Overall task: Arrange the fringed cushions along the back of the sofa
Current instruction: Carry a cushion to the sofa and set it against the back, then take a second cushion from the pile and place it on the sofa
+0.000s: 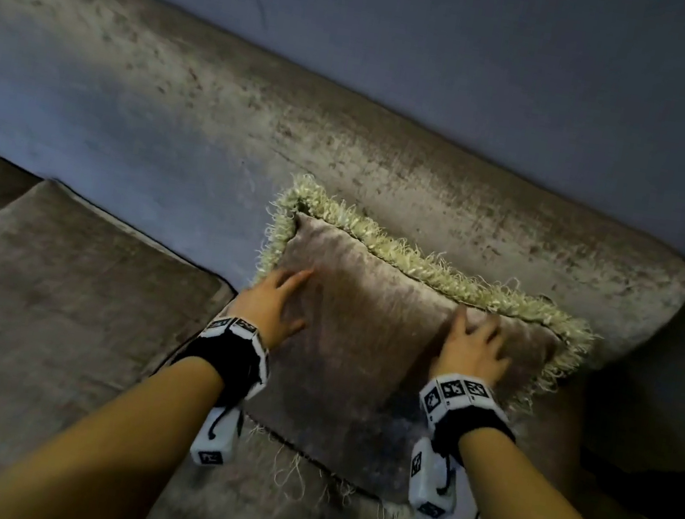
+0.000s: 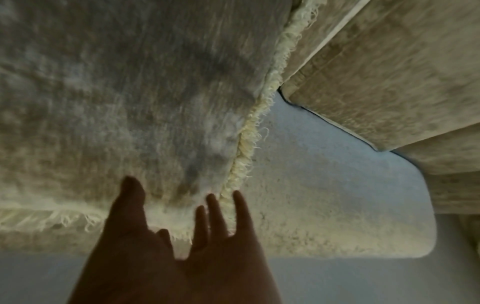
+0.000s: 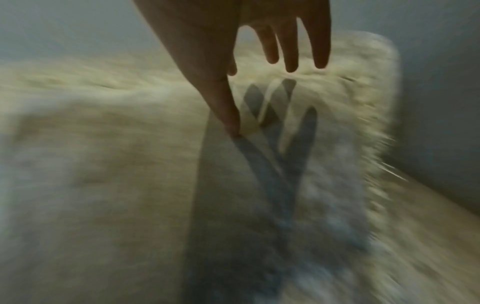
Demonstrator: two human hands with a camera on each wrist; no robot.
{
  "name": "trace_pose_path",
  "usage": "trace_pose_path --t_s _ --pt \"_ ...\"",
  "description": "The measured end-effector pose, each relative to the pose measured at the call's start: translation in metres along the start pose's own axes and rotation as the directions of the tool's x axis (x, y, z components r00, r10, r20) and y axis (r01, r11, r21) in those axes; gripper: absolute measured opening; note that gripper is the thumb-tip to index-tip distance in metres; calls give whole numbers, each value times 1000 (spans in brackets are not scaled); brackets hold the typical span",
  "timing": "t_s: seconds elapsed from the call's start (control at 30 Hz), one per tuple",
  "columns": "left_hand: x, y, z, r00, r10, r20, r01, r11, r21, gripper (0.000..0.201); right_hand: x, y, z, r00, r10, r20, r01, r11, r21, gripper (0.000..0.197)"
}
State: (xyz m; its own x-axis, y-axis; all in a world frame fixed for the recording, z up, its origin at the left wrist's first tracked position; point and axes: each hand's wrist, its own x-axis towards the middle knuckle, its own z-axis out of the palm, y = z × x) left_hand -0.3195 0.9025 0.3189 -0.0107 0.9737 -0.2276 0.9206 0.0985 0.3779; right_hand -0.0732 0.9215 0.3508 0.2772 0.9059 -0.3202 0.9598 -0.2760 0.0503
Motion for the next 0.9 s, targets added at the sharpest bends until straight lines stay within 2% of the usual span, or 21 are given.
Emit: trace_pose_path --t_s 0.07,0.17,0.23,0.3,0.47,0.67,0.8,0.9 --pt "-20 -7 -16 992 -7 -123 1 999 -52 58 -15 -28 -12 985 -158 -70 155 987 -47 66" --pt "-55 -22 -42 961 -96 -258 61 988 -141 42 -39 -81 -37 912 -401 -84 390 913 -123 34" --pt "-85 -44 -61 936 -194 -293 137 969 -204 39 -64 -122 -55 862 -503 -62 491 860 -141 28" --pt "-125 -76 -80 885 -309 -349 225 939 -261 36 -98 -167 -65 783 -620 -53 606 778 -165 26" --pt "-245 -161 -106 698 -583 -415 421 803 -421 28 -207 -269 -56 523 -852 -30 829 516 -216 29" --pt "-413 -246 -104 421 -816 -397 611 578 -541 26 -369 -361 -5 213 -974 78 947 187 -259 32" --pt "-521 -288 -79 223 -904 -364 636 418 -648 29 -478 -398 50 62 -971 232 959 -7 -283 36" --pt "-596 -313 -52 141 -937 -320 575 340 -744 32 -554 -413 95 -45 -932 360 948 -153 -278 40"
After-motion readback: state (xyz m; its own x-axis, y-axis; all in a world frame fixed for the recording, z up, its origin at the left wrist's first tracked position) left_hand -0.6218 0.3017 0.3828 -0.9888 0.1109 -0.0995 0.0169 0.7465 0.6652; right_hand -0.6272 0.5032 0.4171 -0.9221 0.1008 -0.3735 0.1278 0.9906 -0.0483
